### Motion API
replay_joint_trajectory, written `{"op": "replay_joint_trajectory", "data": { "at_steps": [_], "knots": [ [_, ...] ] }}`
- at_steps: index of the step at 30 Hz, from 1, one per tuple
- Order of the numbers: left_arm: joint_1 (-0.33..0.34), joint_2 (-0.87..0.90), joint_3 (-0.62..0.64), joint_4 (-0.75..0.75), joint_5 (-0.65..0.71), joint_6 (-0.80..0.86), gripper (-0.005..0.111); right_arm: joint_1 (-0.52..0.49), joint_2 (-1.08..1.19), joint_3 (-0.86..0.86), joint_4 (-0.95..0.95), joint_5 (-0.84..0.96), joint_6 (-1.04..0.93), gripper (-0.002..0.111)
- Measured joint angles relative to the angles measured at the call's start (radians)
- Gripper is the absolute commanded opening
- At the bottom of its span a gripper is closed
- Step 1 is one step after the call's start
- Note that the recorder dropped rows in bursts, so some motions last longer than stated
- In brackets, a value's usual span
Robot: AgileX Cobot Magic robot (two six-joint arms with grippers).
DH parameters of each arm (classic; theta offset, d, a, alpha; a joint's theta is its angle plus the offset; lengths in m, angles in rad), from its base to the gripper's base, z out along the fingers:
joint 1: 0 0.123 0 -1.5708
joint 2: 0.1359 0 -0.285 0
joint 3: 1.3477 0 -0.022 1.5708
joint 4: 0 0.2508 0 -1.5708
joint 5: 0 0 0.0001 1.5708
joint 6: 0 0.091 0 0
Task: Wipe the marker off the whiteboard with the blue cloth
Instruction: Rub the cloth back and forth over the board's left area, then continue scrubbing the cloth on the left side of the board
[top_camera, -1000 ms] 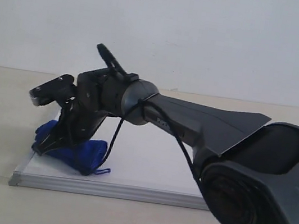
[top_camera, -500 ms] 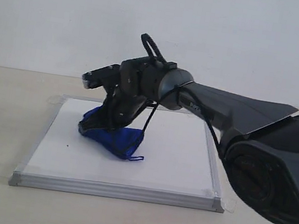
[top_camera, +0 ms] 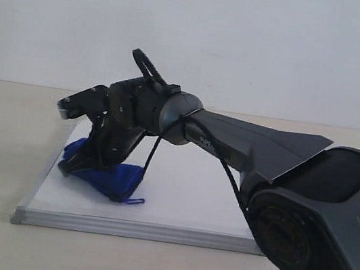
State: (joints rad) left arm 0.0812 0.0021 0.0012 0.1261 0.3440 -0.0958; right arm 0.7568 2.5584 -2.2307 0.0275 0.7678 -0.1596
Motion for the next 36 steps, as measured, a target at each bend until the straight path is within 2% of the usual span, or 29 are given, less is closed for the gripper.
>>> {"op": "replay_joint_trajectory", "data": {
  "at_steps": [3,6,10,17,20,24,28,31,36],
  "knots": [
    [0.000,0.000,0.000,0.000,0.000,0.000,0.004,-0.023,0.004,0.000,-0.196,-0.008,0.133,0.000],
    [0.000,0.000,0.000,0.000,0.000,0.000,0.004,-0.039,0.006,0.000,-0.270,-0.008,0.179,0.000],
    [0.000,0.000,0.000,0.000,0.000,0.000,0.004,-0.018,0.008,0.000,-0.208,-0.008,0.103,0.000],
    [0.000,0.000,0.000,0.000,0.000,0.000,0.004,0.077,0.017,-0.035,0.162,-0.018,-0.180,0.000],
    [0.000,0.000,0.000,0.000,0.000,0.000,0.004,0.078,0.019,-0.047,0.158,-0.026,-0.196,0.000],
    [0.000,0.000,0.000,0.000,0.000,0.000,0.004,-0.005,0.034,-0.053,0.065,-0.035,-0.110,0.000],
    [0.000,0.000,0.000,0.000,0.000,0.000,0.004,-0.064,0.034,-0.059,-0.123,-0.003,0.038,0.000],
    [0.000,0.000,0.000,0.000,0.000,0.000,0.004,-0.037,0.034,-0.063,-0.075,0.013,-0.032,0.000],
    [0.000,0.000,0.000,0.000,0.000,0.000,0.004,0.065,0.034,-0.081,0.021,0.042,-0.152,0.000]
  ]
}}
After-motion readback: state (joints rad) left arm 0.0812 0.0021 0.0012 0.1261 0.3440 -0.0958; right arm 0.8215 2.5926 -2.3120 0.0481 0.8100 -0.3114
